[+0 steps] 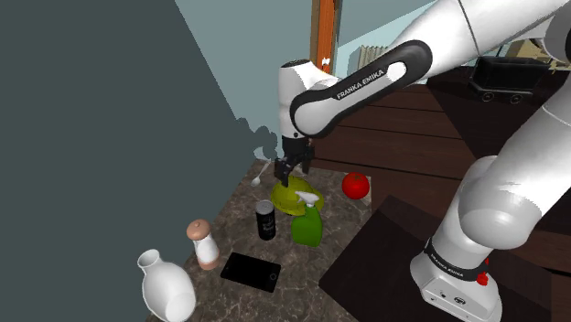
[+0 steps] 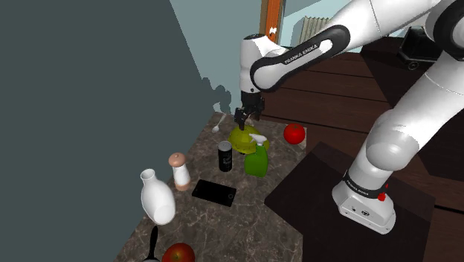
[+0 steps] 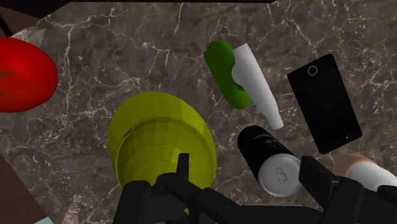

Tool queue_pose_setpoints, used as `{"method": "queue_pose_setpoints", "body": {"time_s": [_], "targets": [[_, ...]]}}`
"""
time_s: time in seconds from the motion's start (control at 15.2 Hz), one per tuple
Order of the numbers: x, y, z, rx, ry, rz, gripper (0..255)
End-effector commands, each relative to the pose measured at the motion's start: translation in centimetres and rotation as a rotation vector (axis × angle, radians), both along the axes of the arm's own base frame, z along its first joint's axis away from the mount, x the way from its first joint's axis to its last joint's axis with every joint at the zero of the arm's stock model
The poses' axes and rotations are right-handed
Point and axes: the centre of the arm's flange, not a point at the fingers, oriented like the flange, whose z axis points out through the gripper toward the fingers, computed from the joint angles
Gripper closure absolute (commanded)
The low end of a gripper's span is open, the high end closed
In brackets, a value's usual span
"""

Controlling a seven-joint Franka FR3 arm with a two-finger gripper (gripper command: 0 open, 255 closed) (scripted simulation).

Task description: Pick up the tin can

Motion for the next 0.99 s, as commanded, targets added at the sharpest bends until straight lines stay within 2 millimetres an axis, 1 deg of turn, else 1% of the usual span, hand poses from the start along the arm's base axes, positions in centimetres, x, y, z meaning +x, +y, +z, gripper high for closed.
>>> {"method": "queue_pose_setpoints", "body": {"time_s": [0.0,0.59,0.92], "targets": [[1.2,1.4,-1.7,0.000,-0.004,-0.003,0],[6.7,8.0,-9.3,-0.006,-0.022,-0.010,0],[6.7,8.0,-11.9,-0.006,-0.022,-0.010,0]]}}
